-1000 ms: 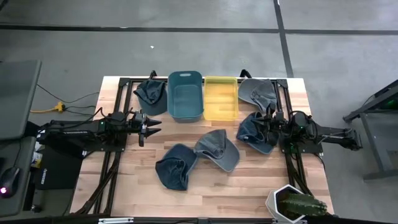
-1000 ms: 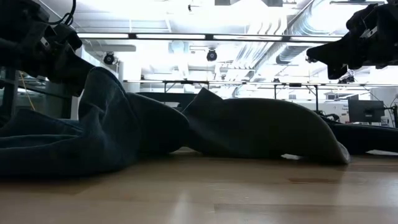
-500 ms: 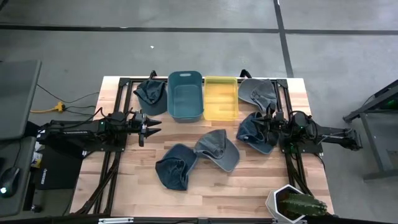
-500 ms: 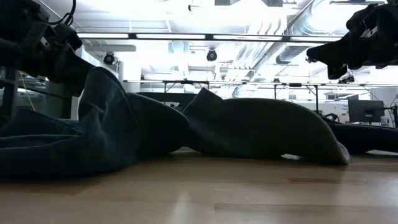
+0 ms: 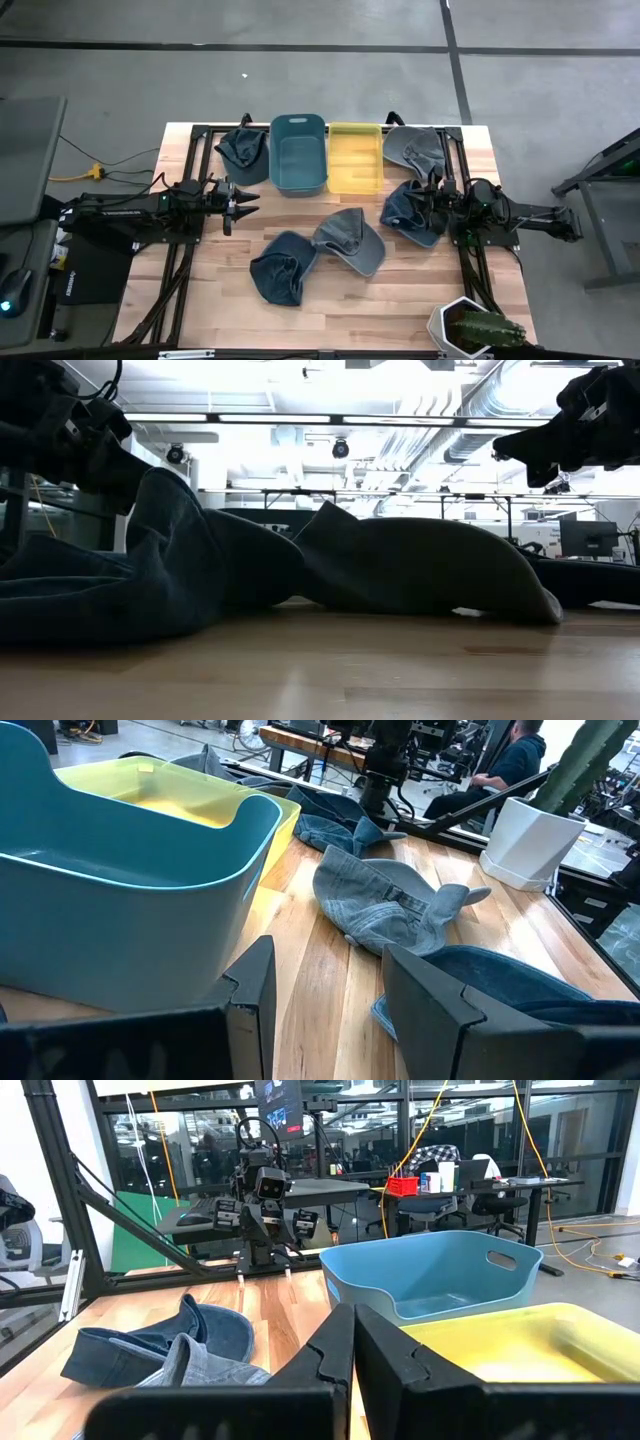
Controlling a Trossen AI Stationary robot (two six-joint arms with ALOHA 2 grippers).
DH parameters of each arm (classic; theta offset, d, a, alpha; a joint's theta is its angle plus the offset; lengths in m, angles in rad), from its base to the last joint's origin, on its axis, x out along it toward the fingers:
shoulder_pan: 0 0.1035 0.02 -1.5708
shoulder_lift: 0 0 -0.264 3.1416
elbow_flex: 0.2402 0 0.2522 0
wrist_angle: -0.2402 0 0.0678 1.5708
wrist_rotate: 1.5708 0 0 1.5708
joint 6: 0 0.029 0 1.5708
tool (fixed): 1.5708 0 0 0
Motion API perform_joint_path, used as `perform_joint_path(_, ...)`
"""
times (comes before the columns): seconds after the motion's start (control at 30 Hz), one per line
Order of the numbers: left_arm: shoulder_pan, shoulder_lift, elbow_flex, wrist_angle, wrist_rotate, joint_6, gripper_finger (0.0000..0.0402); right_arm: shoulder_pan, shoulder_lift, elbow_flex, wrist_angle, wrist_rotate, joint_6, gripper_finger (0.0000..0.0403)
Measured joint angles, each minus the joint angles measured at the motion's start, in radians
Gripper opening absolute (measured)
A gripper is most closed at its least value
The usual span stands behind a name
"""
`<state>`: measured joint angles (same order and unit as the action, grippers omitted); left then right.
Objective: Pick & Place hat
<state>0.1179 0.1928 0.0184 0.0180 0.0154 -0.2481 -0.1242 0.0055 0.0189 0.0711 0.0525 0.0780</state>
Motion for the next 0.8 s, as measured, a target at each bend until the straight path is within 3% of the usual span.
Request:
perform_joint_path(0.1, 0.000, 0.000, 0.000, 0.001, -0.009, 0.001, 0.0131, 0.000, 0.000, 0.000, 0.000, 0.000, 0.000, 0.0008)
perform_joint_path(0.27, 0.001, 0.007, 0.000, 0.017, -0.161, -0.018, 0.0131, 0.000, 0.000, 0.000, 0.000, 0.000, 0.000, 0.0008)
perform_joint_path(0.47, 0.000, 0.006, 0.029, -0.020, -0.099, -0.018, 0.0131, 0.000, 0.000, 0.000, 0.000, 0.000, 0.000, 0.0006)
perform_joint_path(0.63, 0.000, 0.005, 0.062, 0.046, -0.138, -0.065, 0.0131, 0.000, 0.000, 0.000, 0.000, 0.000, 0.000, 0.0007)
perform_joint_path(0.73, 0.000, 0.008, 0.110, 0.024, -0.228, -0.078, 0.0131, 0.000, 0.000, 0.000, 0.000, 0.000, 0.000, 0.0007)
perform_joint_path(0.8, 0.000, 0.019, 0.149, 0.003, -0.347, -0.077, 0.0131, 0.000, 0.000, 0.000, 0.000, 0.000, 0.000, 0.0008)
